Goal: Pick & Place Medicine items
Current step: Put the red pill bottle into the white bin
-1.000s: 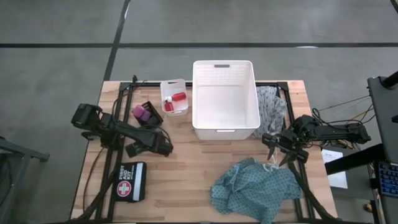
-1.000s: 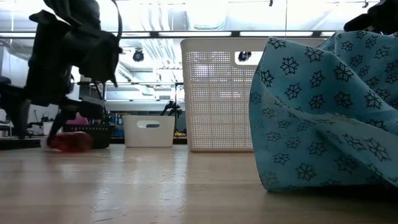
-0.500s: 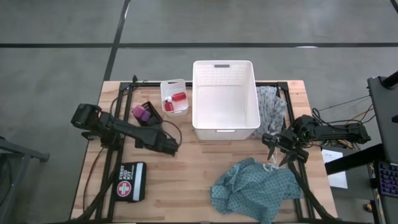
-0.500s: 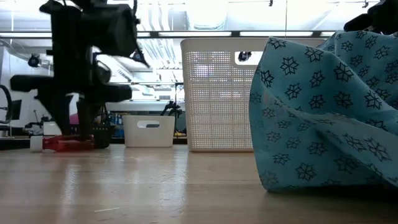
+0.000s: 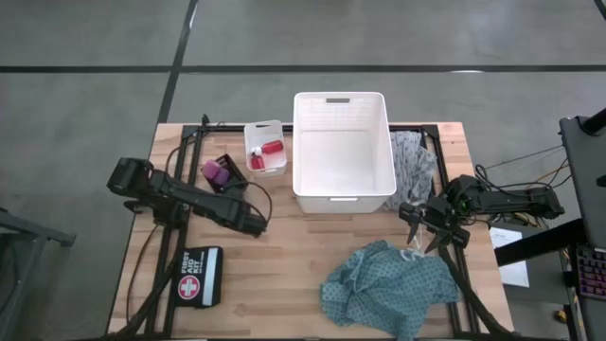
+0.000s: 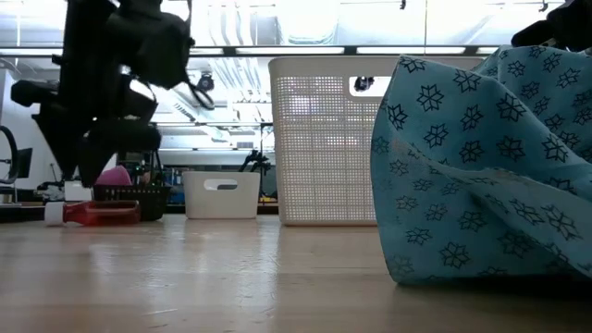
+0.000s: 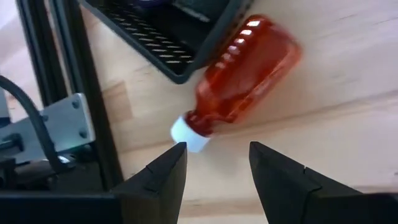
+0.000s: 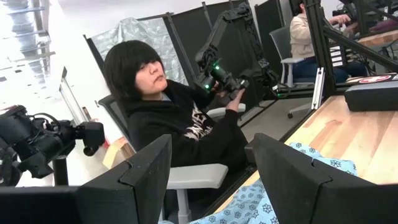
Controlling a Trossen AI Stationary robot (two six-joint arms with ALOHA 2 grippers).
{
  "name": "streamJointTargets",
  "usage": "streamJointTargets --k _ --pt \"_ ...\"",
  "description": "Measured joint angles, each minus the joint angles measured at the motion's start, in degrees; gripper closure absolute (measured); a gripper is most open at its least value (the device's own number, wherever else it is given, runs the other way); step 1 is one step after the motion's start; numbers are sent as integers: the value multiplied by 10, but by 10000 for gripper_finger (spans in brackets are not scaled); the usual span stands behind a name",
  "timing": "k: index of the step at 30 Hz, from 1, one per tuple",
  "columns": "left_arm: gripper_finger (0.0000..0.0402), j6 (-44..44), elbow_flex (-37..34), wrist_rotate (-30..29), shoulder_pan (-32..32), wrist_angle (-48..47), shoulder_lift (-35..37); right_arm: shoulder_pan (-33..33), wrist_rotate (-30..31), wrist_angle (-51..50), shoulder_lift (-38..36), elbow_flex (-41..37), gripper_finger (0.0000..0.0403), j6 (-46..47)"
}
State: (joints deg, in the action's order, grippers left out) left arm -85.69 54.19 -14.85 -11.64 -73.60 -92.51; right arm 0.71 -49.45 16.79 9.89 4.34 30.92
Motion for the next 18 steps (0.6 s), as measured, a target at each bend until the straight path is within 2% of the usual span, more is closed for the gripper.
streamJointTargets --k 9,13,18 --pt "222 37 -47 -21 0 21 8 0 0 0 0 0 179 0" --pt "222 68 -68 -14 -1 47 19 0 0 0 0 0 179 0" --pt "222 103 -101 22 -1 67 25 0 0 -1 0 0 179 0"
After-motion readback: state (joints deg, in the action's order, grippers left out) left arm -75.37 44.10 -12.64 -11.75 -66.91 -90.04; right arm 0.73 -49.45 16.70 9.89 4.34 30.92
